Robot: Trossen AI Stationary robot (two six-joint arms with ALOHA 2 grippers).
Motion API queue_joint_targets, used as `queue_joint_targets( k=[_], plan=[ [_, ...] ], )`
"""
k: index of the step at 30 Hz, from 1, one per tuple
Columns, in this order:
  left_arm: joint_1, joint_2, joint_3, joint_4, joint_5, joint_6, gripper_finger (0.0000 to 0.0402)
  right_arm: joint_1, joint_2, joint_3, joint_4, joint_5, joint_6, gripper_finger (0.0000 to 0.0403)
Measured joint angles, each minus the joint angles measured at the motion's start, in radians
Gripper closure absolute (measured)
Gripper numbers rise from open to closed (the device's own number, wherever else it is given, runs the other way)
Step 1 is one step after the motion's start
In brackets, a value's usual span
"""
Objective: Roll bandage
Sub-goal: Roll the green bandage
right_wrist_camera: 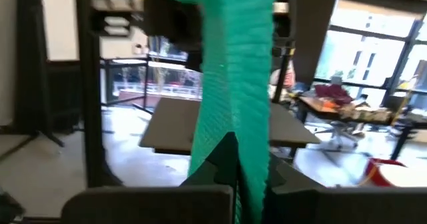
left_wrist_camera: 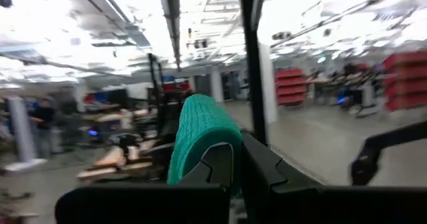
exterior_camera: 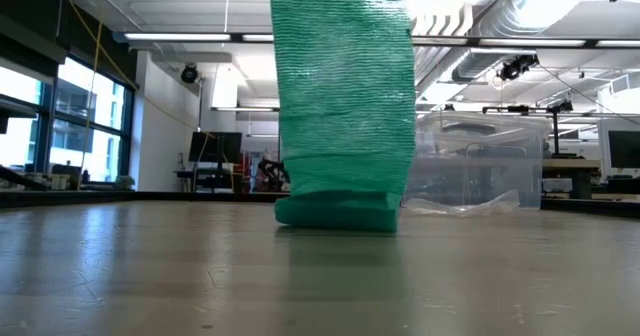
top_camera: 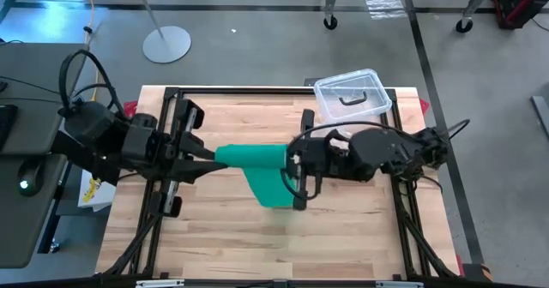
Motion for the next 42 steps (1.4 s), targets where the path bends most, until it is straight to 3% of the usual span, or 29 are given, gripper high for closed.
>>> queue_joint_targets(
  k=[7,14,24,35,38,42],
  plan=[
    [0.010,0.021,0.000,0.052,0.133,-0.090,0.0394,-0.077,0.000,0.000,0.022,-0.005,-0.019,0.0403],
    [0.011,0.023,0.000,0.049,0.027,0.015,0.0394,-0.065,0.000,0.000,0.000,-0.057,-0.004,0.0403],
    [0.011,-0.011,0.000,0.000,-0.025,0.076,0.0394,0.023,0.000,0.000,-0.012,-0.031,0.058,0.0403],
    [0.013,-0.016,0.000,-0.091,-0.097,0.104,0.0394,0.033,0.001,0.000,-0.012,-0.047,0.182,0.0402],
    [0.012,-0.016,0.000,-0.099,-0.097,0.122,0.0394,0.033,0.001,0.000,-0.010,-0.050,0.184,0.0391],
    [0.012,-0.016,0.000,-0.099,-0.097,0.155,0.0394,0.033,0.001,0.000,0.009,-0.095,0.234,0.0345]
  ],
)
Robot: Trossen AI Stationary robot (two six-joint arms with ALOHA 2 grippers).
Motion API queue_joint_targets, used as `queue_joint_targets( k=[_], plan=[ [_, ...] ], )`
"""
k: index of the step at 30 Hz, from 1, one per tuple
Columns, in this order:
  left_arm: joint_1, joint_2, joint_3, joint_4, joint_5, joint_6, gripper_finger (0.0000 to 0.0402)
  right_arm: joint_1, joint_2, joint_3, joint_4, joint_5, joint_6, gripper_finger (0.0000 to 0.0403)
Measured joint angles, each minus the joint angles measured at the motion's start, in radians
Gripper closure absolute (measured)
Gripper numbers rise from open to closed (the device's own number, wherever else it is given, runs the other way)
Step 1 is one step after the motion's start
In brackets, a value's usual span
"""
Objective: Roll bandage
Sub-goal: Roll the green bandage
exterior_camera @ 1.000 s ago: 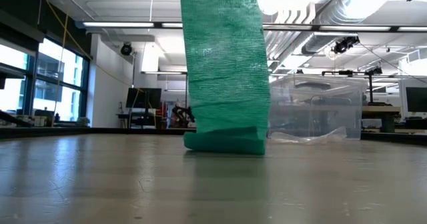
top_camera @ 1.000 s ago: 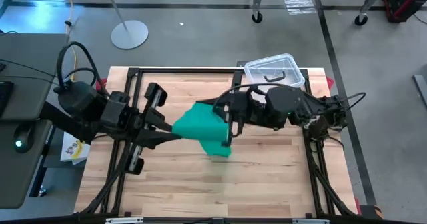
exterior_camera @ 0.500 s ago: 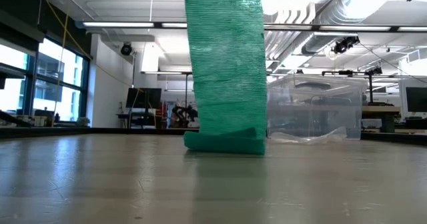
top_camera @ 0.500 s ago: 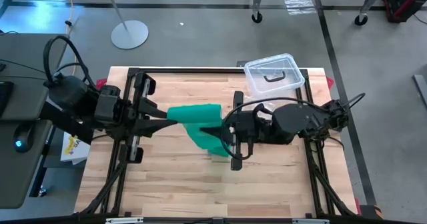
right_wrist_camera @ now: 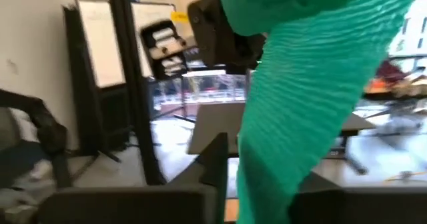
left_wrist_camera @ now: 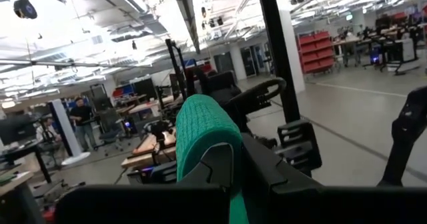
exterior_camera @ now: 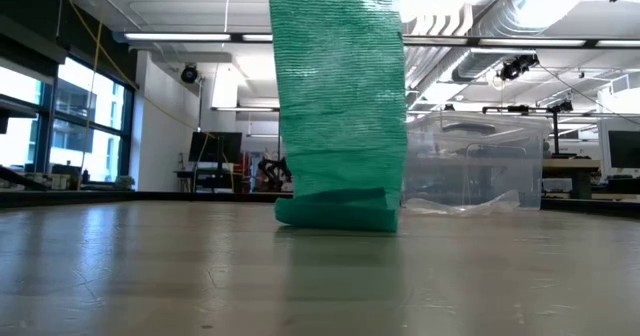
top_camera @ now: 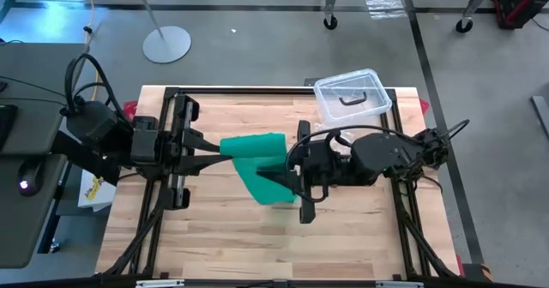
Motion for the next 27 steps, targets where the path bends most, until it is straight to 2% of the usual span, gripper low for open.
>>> queue_joint_targets(
  k=[6,9,12,14,21,27],
  plan=[
    [0.000,0.000,0.000,-0.008,0.000,0.027,0.0394,0.004,-0.005,-0.001,-0.022,-0.040,0.041,0.0263],
    [-0.002,0.000,0.000,-0.011,0.005,0.027,0.0394,0.009,-0.029,-0.001,-0.087,0.008,0.025,0.0242],
    [-0.008,0.000,0.000,-0.011,0.012,0.027,0.0394,0.013,-0.060,-0.001,-0.175,0.113,0.036,0.0237],
    [-0.008,0.000,0.000,-0.016,0.013,0.027,0.0394,0.013,-0.077,-0.001,-0.227,0.141,0.041,0.0236],
    [-0.009,0.000,0.000,-0.017,0.016,0.026,0.0394,0.012,-0.129,-0.001,-0.309,0.144,0.094,0.0236],
    [-0.009,0.000,0.000,-0.032,0.015,0.026,0.0394,0.046,-0.166,-0.001,-0.264,0.140,0.051,0.0236]
  ],
)
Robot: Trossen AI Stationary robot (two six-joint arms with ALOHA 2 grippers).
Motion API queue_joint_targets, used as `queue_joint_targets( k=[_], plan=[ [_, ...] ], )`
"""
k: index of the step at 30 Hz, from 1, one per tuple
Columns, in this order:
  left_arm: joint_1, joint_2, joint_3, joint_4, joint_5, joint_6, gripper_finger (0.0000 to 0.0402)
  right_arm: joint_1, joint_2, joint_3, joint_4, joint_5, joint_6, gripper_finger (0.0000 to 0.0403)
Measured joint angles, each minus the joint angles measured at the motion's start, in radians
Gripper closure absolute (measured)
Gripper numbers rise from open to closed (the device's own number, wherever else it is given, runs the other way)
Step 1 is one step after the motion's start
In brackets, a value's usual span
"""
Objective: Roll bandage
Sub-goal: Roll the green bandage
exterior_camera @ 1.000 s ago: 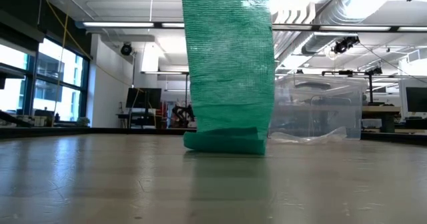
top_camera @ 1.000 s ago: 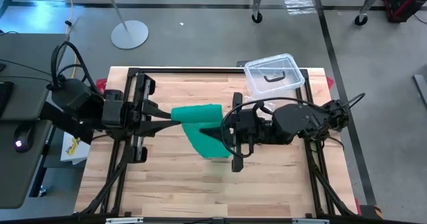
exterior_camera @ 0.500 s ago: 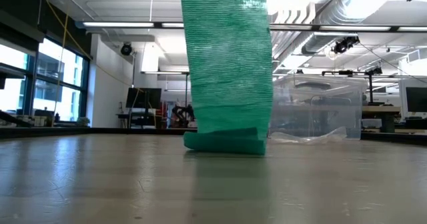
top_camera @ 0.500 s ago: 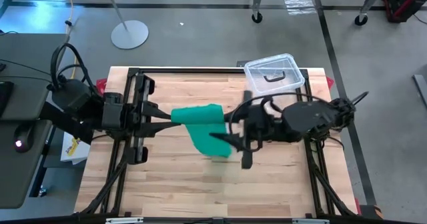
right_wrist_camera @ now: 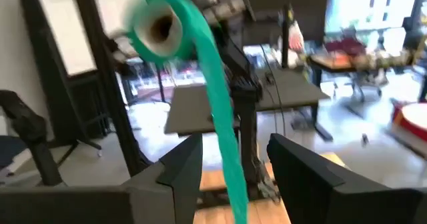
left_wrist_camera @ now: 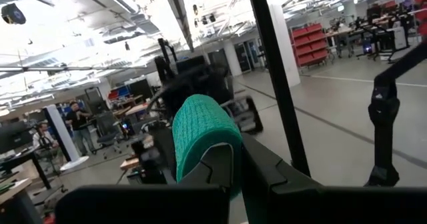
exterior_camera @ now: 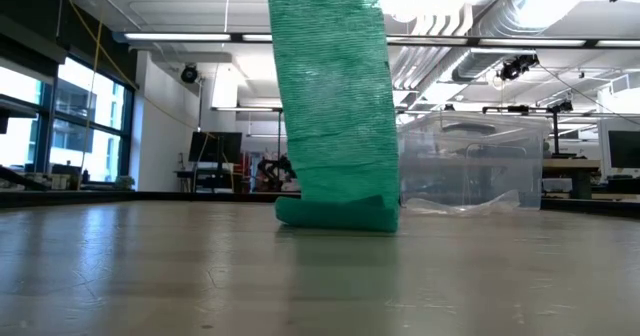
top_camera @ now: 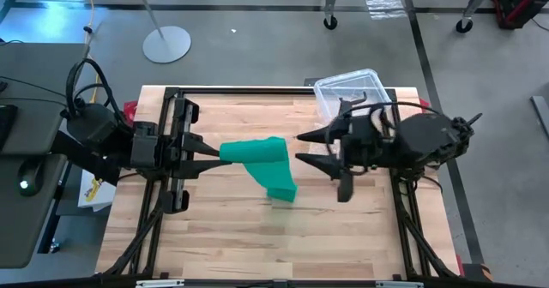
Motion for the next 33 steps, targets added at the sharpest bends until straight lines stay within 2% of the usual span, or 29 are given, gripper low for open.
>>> queue_joint_targets(
  k=[7,14,20,28,33],
  plan=[
    [0.000,0.000,0.000,-0.074,0.000,0.025,0.0394,0.040,-0.001,0.001,0.154,-0.044,-0.034,0.0236],
    [0.000,0.000,0.000,-0.165,-0.002,0.113,0.0394,0.033,0.000,0.001,0.158,-0.071,0.077,0.0236],
    [0.001,0.001,0.000,-0.171,-0.018,0.132,0.0394,0.028,-0.002,0.001,0.144,-0.071,0.077,0.0231],
    [0.001,0.001,0.000,-0.172,-0.018,0.139,0.0394,0.017,-0.016,0.001,0.112,-0.118,0.121,0.0160],
    [0.001,0.001,0.000,-0.171,-0.018,0.139,0.0394,0.002,-0.013,0.001,0.050,-0.220,0.148,0.0139]
  ],
)
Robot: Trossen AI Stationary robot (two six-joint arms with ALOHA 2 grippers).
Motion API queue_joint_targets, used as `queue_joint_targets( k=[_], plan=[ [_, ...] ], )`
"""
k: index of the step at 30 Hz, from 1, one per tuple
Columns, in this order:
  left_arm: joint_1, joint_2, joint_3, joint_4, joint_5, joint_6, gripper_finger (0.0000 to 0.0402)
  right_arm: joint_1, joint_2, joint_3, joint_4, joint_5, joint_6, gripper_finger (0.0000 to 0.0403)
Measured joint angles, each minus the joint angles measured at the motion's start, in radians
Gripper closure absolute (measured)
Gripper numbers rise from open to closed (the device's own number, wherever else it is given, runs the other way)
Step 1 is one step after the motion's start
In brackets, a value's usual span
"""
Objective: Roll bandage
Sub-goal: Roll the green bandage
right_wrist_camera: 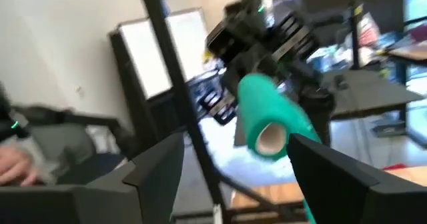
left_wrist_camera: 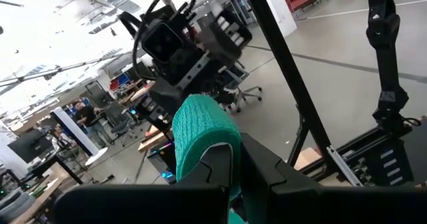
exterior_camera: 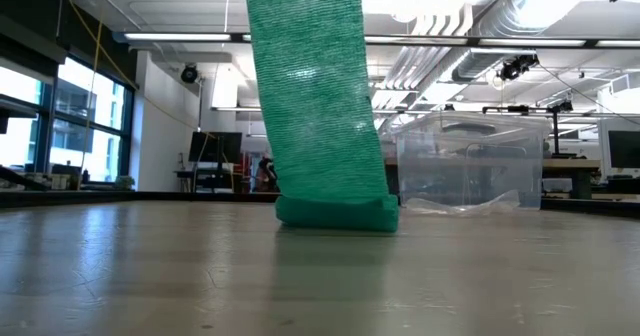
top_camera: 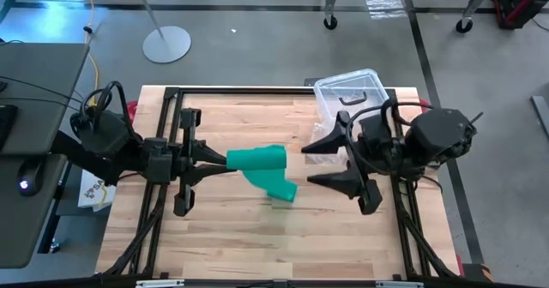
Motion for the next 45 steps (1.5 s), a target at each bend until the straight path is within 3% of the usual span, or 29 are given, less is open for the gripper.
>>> queue_joint_targets(
  k=[5,35,40,45],
  plan=[
    [-0.001,0.000,0.000,0.000,0.001,-0.008,0.0394,-0.013,0.002,0.000,-0.058,0.014,0.001,0.0137],
    [0.000,0.000,0.000,0.001,0.002,-0.009,0.0394,-0.025,0.016,0.000,0.012,0.005,-0.058,0.0137],
    [0.000,0.000,0.000,0.001,0.002,-0.009,0.0394,-0.044,0.000,0.000,-0.033,-0.056,0.004,0.0137],
    [0.000,0.000,0.000,0.001,0.002,-0.009,0.0394,-0.046,0.018,0.000,-0.079,-0.100,-0.087,0.0137]
  ],
)
